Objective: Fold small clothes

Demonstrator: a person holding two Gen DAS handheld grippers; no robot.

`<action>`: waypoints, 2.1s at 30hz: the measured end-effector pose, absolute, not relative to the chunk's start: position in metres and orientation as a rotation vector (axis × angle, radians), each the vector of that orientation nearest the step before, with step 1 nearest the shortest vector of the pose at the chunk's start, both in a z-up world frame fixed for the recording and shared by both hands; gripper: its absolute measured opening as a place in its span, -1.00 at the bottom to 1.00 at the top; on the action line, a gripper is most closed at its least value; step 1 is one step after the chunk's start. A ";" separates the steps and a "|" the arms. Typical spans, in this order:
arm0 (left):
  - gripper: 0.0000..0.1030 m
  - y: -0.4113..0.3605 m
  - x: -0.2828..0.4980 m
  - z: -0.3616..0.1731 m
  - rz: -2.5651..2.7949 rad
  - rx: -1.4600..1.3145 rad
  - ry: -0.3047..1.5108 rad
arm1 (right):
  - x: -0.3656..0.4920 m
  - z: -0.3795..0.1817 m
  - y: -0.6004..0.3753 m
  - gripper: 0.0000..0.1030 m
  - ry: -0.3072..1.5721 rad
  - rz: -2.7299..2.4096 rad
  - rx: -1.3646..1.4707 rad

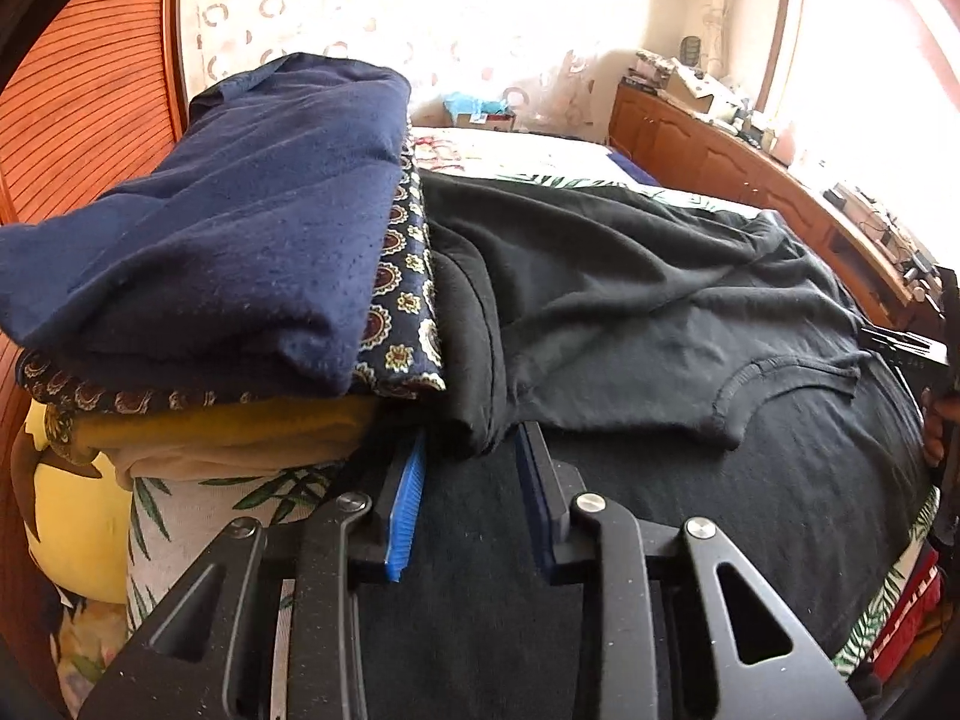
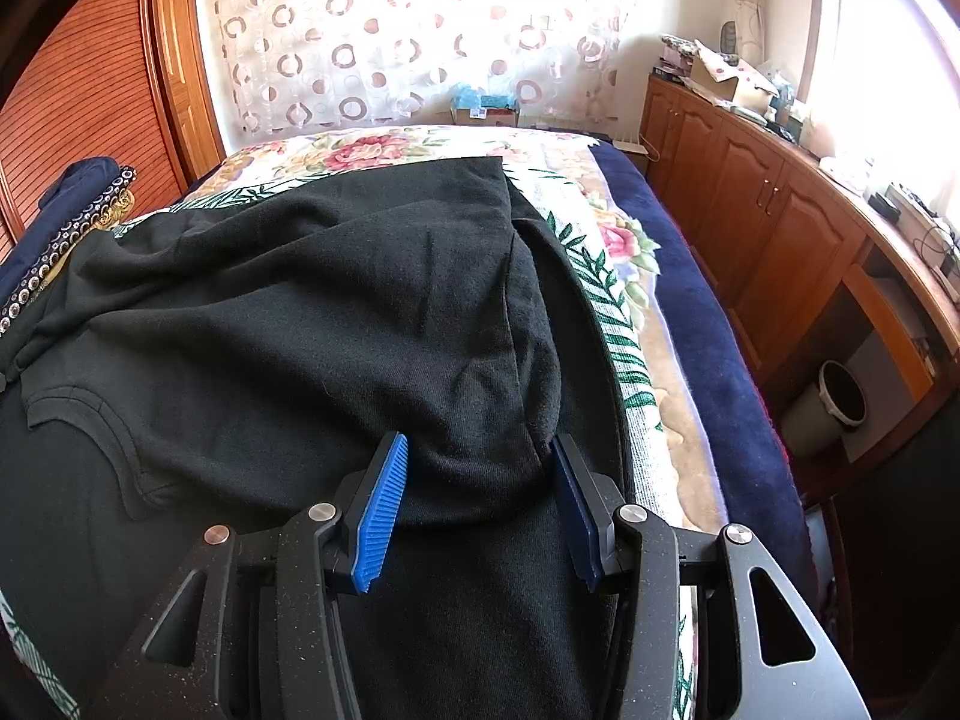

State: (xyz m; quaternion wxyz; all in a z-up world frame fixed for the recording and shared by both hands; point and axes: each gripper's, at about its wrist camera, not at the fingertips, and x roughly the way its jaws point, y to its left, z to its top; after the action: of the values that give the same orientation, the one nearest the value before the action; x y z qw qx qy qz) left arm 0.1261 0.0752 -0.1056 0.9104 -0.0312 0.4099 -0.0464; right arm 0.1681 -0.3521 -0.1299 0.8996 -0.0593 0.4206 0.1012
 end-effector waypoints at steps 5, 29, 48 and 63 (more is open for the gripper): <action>-0.85 0.073 0.133 -0.102 -0.086 -0.057 0.823 | 0.166 -0.126 -0.353 -0.64 0.868 0.222 -0.116; -0.88 0.067 0.050 -0.015 -0.179 -0.135 0.577 | 0.079 -0.043 -0.383 -0.83 0.609 0.332 -0.050; -0.50 0.076 0.013 -0.090 -0.117 -0.107 0.796 | 0.036 -0.109 -0.398 -0.82 0.851 0.321 -0.091; 0.52 0.096 0.010 -0.081 -0.049 -0.113 0.740 | 0.033 -0.104 -0.394 -0.24 0.807 0.304 -0.088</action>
State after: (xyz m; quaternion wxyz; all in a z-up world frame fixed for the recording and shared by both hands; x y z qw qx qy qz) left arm 0.0102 0.0956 -0.0813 0.9305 -0.0552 0.3612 -0.0237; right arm 0.0328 -0.3944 -0.1038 0.9075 -0.0426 0.3911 0.1473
